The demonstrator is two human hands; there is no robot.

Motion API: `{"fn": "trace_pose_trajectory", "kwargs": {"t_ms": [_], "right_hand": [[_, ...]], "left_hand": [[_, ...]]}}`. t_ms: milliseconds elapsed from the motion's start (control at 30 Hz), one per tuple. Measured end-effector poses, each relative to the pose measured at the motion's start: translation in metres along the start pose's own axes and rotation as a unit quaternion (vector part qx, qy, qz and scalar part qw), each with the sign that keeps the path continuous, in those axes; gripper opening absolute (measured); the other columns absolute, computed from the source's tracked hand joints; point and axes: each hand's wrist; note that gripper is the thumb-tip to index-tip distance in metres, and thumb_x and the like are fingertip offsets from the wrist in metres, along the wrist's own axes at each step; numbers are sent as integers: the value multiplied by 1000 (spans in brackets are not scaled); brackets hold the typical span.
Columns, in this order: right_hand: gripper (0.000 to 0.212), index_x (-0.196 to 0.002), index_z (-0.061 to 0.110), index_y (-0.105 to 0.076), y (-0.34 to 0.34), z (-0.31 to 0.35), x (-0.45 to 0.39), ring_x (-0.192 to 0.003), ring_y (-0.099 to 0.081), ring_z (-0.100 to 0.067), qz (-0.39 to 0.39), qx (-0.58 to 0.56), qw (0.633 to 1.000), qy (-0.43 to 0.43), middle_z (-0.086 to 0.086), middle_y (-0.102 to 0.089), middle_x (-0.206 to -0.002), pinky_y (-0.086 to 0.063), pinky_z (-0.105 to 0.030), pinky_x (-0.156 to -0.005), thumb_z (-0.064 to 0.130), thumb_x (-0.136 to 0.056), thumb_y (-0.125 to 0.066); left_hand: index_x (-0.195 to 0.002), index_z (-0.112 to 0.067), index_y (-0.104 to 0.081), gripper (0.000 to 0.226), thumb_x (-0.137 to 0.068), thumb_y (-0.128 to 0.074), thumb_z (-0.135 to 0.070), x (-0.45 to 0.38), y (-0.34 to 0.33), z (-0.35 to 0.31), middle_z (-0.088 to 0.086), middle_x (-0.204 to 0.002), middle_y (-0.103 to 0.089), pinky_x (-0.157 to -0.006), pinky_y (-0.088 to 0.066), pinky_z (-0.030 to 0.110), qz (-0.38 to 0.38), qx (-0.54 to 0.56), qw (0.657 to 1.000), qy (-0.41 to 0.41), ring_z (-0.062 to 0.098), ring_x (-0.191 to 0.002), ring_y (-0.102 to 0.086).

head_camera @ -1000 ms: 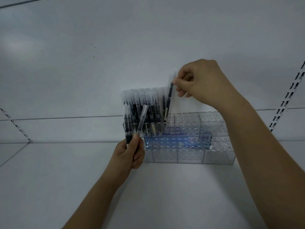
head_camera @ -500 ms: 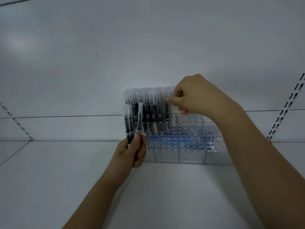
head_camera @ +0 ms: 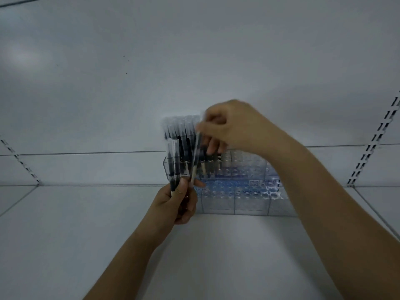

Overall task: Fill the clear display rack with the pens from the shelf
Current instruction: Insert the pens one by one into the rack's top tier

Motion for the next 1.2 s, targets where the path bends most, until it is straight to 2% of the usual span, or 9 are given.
{"fn": "trace_pose_trajectory", "kwargs": {"t_ms": [100,200,500,667,733,867,1067,1133,1200], "right_hand": [[16,-90,6,-68,25,-2,4,-61,-73,-12,-113,-7,993,27,-4,-74,-74,-57,-20,-56,20,-96,-62],[16,-88,5,-68,38,-8,7,-62,-73,-9,-145,23,989,29,-3,-74,-73,-59,-21,-60,18,-95,-62],[17,-89,5,-67,34,-16,1,-65,-73,-6,-116,70,990,31,-5,-74,-76,-61,-23,-66,19,-97,-61],[19,-87,8,-66,34,-18,1,-63,-71,-3,-111,109,987,30,0,-73,-74,-60,-25,-67,22,-98,-59],[20,-86,10,-66,32,-19,-1,-61,-70,-2,-111,131,984,37,2,-73,-73,-60,-25,-67,24,-98,-58],[24,-83,15,-67,14,-21,-5,-56,-67,2,-63,217,973,37,6,-71,-69,-56,-15,-63,31,-98,-59],[44,-69,9,-71,7,-23,-7,-58,-68,-13,-41,294,955,-17,-3,-71,-60,-59,-34,-72,40,-97,-58],[47,-66,10,-69,12,-17,1,-54,-68,-12,-3,309,949,-56,-2,-70,-57,-59,-31,-71,44,-96,-57],[47,-69,8,-70,14,-7,8,-51,-69,-12,33,280,956,-76,-3,-71,-57,-59,-24,-60,46,-95,-58]], "left_hand": [[-104,-3,-63,44,-100,-38,-39,-1,1,0,4,-60,-33,-44,-20,25,1,16,1000,0,13,-45,-25],[-98,-2,-60,41,-99,-37,-36,-1,0,-1,0,-59,-23,-43,-18,22,-5,32,999,16,11,-46,-19],[-95,-10,-49,37,-95,-37,-45,-1,-1,1,-4,-58,-21,-43,-15,21,1,70,996,47,11,-48,-14],[-87,-16,-54,61,-74,-55,-76,-3,1,2,-4,-60,-17,-44,-14,19,24,110,992,56,9,-47,-13],[-81,-18,-53,61,-73,-52,-79,-3,2,1,-3,-60,-16,-45,-12,20,30,128,990,57,8,-48,-13],[-73,-16,-45,51,-85,-37,-65,-5,3,0,-2,-58,-17,-44,-10,20,26,146,987,66,8,-47,-12],[-75,-12,-39,39,-94,-41,-46,-2,3,-1,3,-62,-19,-45,-12,25,6,69,997,22,12,-48,-14],[-78,-6,-38,41,-94,-44,-44,-1,3,-3,3,-62,-24,-46,-12,27,1,55,998,12,13,-49,-17],[-79,0,-38,46,-93,-45,-43,-1,3,-3,3,-63,-28,-46,-15,26,-6,46,999,2,13,-50,-20]]}}
Point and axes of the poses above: each hand's wrist, its own x-axis away from the middle knuckle, its own y-axis out of the back of the hand, z = x × y
